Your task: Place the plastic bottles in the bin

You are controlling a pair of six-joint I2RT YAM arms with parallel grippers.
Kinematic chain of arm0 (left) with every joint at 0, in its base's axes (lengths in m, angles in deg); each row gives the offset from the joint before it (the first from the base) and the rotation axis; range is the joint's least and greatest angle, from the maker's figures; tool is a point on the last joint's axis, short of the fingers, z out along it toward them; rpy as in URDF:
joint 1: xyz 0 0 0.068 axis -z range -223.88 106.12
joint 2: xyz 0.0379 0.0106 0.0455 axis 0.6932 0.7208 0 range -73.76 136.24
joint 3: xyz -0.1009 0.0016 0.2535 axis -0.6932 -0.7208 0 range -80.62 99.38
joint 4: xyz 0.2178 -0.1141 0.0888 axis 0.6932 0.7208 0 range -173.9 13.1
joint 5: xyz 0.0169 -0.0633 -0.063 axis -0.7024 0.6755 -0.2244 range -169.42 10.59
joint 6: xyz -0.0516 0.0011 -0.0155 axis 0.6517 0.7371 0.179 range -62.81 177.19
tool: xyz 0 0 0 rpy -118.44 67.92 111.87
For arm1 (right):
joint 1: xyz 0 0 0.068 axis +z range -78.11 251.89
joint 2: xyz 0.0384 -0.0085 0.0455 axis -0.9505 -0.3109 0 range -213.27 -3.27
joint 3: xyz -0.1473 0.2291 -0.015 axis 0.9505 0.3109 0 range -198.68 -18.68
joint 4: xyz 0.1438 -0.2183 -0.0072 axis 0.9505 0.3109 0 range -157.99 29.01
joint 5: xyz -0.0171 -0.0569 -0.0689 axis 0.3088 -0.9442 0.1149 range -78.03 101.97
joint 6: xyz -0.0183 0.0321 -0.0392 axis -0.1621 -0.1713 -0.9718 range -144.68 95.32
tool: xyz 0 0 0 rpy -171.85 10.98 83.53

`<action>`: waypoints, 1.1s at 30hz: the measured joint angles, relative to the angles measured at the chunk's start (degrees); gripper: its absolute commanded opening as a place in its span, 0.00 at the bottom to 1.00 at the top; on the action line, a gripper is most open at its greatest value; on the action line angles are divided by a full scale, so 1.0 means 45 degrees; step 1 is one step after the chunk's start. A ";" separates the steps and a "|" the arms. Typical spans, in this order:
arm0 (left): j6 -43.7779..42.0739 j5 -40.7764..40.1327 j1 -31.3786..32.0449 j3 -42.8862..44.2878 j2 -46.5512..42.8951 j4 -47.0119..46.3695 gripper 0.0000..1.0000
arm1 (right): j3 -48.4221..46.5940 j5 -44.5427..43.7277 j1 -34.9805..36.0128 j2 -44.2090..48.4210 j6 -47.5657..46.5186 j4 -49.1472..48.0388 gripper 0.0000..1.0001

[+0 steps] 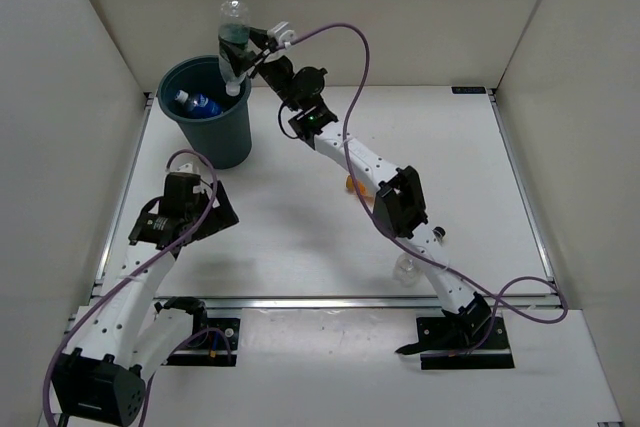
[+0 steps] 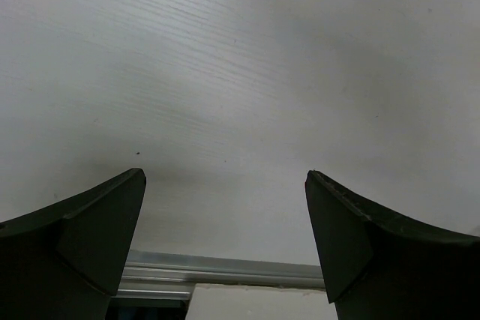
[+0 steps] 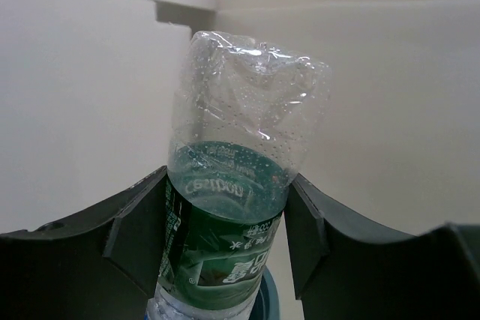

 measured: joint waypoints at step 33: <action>-0.2438 0.0981 0.1972 0.4070 0.3133 -0.0058 0.98 | -0.0933 -0.1277 -0.0097 0.1889 -0.0194 0.8888 1.00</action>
